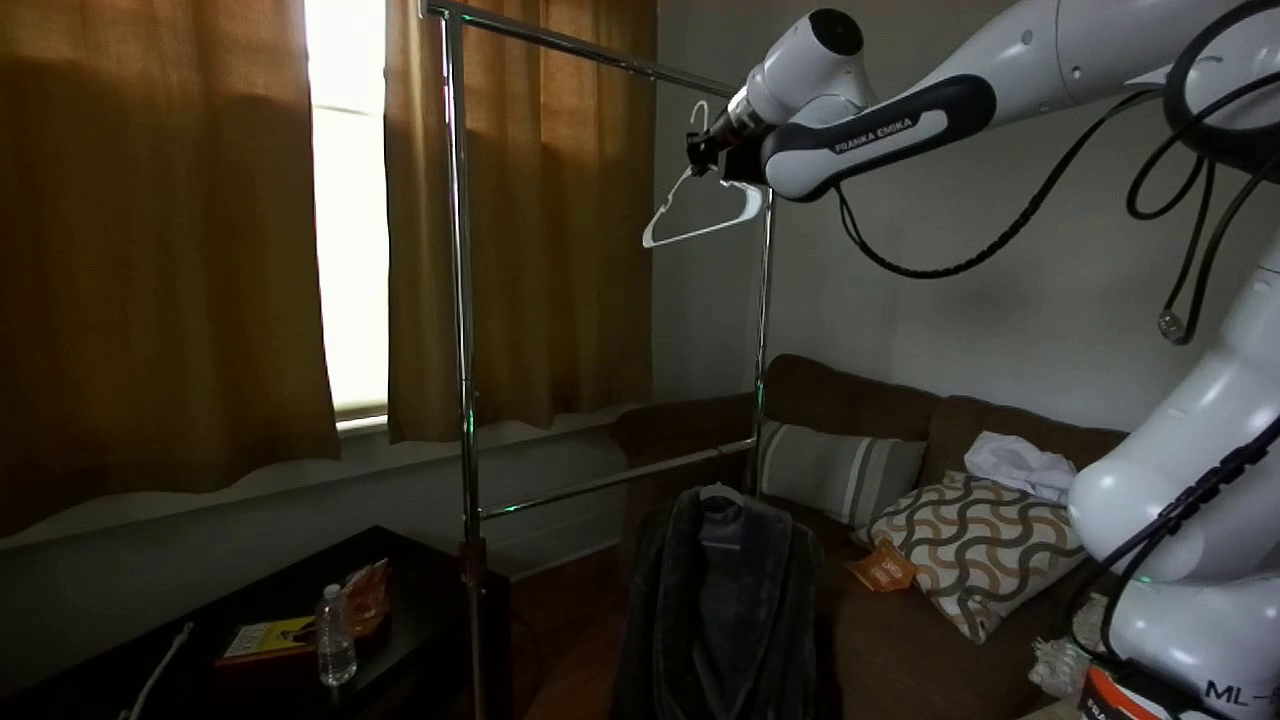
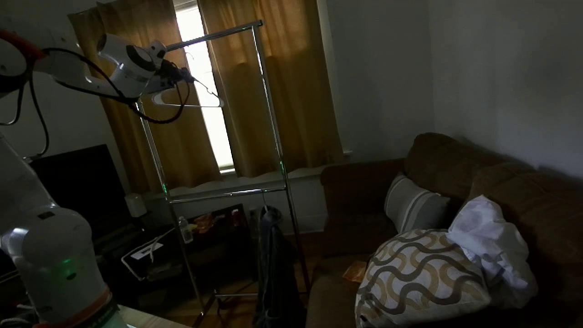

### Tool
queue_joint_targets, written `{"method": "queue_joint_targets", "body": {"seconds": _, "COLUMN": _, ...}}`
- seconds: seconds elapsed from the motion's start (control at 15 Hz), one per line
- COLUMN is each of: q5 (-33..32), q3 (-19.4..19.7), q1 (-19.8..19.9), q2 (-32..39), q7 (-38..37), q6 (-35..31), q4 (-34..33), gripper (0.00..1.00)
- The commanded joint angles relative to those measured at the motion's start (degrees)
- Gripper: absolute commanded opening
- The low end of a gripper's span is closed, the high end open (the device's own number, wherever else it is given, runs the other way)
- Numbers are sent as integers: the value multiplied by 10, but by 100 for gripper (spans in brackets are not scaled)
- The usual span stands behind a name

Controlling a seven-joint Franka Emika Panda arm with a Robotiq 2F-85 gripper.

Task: Remove the white coat hanger from the top railing and hang it on the bottom railing

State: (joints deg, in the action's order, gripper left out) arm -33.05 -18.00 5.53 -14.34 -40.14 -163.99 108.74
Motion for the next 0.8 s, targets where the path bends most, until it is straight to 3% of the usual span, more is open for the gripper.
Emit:
{"method": "queue_joint_targets", "body": {"seconds": 0.0, "q5": 78, "q3": 37, "q1": -34, "q2": -55, "q7": 40, "q6": 48, "q4": 79, "gripper": 2}}
{"method": "queue_joint_targets", "body": {"seconds": 0.47, "q5": 242, "q3": 68, "q1": -68, "q2": -89, "q7": 142, "q6": 182, "q4": 132, "gripper": 2}}
{"method": "queue_joint_targets", "body": {"seconds": 0.53, "q5": 209, "q3": 48, "q1": -45, "q2": -62, "q7": 119, "q6": 160, "q4": 101, "gripper": 2}}
{"method": "queue_joint_targets", "body": {"seconds": 0.6, "q5": 213, "q3": 49, "q1": -45, "q2": -63, "q7": 123, "q6": 163, "q4": 103, "gripper": 8}}
{"method": "queue_joint_targets", "body": {"seconds": 0.73, "q5": 213, "q3": 48, "q1": -44, "q2": -62, "q7": 123, "q6": 163, "q4": 100, "gripper": 8}}
